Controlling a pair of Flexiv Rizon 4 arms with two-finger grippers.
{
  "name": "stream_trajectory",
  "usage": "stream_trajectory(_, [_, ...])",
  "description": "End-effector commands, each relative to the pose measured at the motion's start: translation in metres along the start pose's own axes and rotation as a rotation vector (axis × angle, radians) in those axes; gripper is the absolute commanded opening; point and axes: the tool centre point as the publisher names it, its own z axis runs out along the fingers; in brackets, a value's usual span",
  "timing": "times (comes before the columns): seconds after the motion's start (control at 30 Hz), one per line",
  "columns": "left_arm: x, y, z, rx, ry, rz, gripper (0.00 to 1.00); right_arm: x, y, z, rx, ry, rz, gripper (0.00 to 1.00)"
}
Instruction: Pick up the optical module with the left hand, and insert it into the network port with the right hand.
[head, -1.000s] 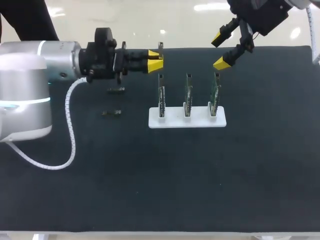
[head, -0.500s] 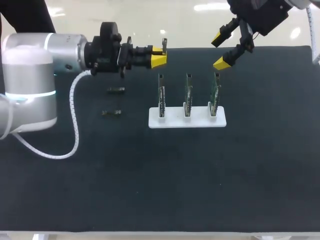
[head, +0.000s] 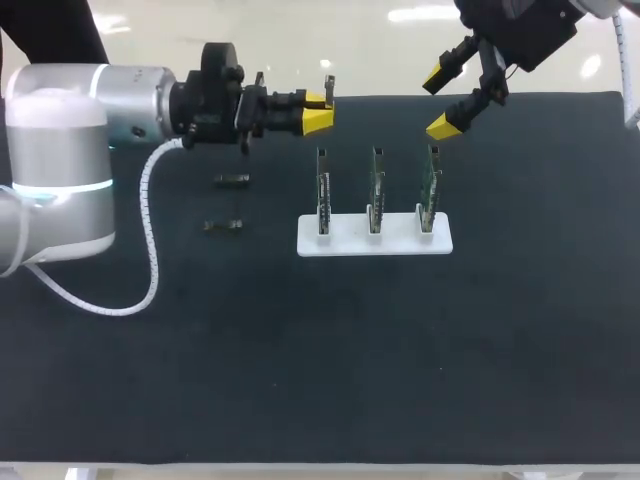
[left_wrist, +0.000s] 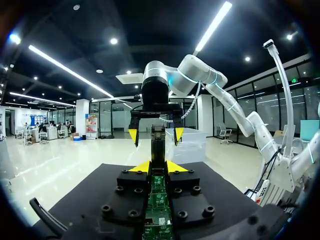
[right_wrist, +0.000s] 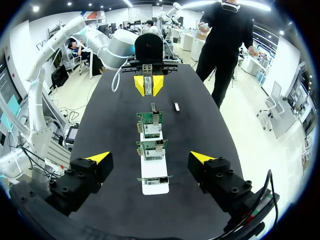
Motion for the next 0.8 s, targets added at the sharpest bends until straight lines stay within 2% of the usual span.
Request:
stream_trajectory(0.03, [0.000, 0.001, 0.000, 0.001, 0.001, 0.000, 0.00, 0.000, 0.000, 0.000, 0.002, 0.001, 0.001, 1.00])
stream_trajectory(0.07, [0.000, 0.001, 0.000, 0.001, 0.001, 0.000, 0.00, 0.000, 0.000, 0.000, 0.002, 0.001, 0.001, 1.00])
stream_trajectory(0.1, [0.000, 0.001, 0.000, 0.001, 0.001, 0.000, 0.00, -0.004, 0.000, 0.002, 0.006, -0.034, 0.017, 1.00])
stream_trajectory(0.47, [0.000, 0.001, 0.000, 0.001, 0.001, 0.000, 0.00, -0.065, -0.004, 0.013, 0.029, -0.098, 0.105, 1.00])
stream_trajectory(0.8, [0.000, 0.001, 0.000, 0.001, 0.001, 0.000, 0.00, -0.103, -0.002, 0.025, 0.024, -0.112, 0.119, 1.00])
